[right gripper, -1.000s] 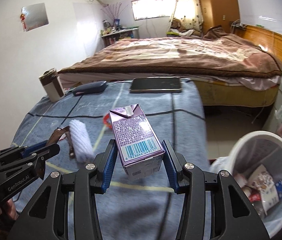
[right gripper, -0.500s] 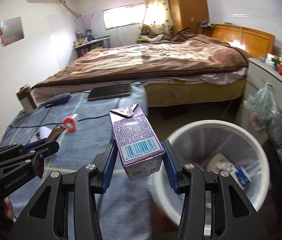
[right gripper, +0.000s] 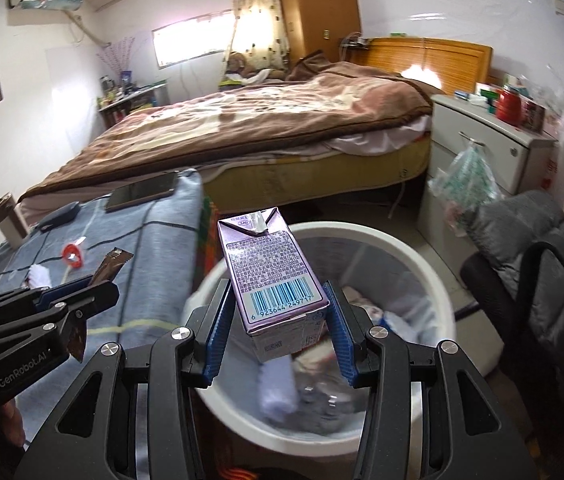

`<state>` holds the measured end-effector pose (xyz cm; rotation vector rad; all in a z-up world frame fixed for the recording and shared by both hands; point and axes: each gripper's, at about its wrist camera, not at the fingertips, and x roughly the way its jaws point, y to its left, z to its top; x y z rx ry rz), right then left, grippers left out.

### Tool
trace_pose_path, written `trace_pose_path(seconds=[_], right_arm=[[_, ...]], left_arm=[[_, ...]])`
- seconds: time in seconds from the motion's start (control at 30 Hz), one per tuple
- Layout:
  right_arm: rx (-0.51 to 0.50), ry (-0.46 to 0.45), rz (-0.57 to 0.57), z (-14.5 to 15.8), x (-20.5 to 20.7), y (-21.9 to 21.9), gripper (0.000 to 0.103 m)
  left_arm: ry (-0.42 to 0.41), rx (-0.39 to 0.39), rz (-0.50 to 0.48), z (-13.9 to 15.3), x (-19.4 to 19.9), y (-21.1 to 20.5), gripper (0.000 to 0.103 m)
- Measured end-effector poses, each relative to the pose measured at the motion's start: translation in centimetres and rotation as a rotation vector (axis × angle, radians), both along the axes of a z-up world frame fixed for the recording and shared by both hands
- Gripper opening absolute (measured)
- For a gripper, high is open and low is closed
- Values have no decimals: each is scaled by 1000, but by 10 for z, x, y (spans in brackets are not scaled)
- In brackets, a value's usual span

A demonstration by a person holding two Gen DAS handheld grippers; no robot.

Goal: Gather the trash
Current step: 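Carry the wrapper and purple carton over the trash bin with both grippers, then open both grippers to drop the wrapper and carton into the bin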

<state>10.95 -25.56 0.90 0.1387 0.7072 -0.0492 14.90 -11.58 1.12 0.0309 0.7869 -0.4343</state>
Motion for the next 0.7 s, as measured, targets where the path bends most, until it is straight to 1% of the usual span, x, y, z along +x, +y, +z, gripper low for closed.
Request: trace_pose_path(seconds=[0.33, 0.7], right_arm=[[-10, 34, -67, -11, -8, -29, 47], [-3, 80, -94, -23, -9, -47, 47]], left_arm=[[11, 14, -70, -7, -3, -45, 22], [32, 30, -91, -16, -5, -67, 22]])
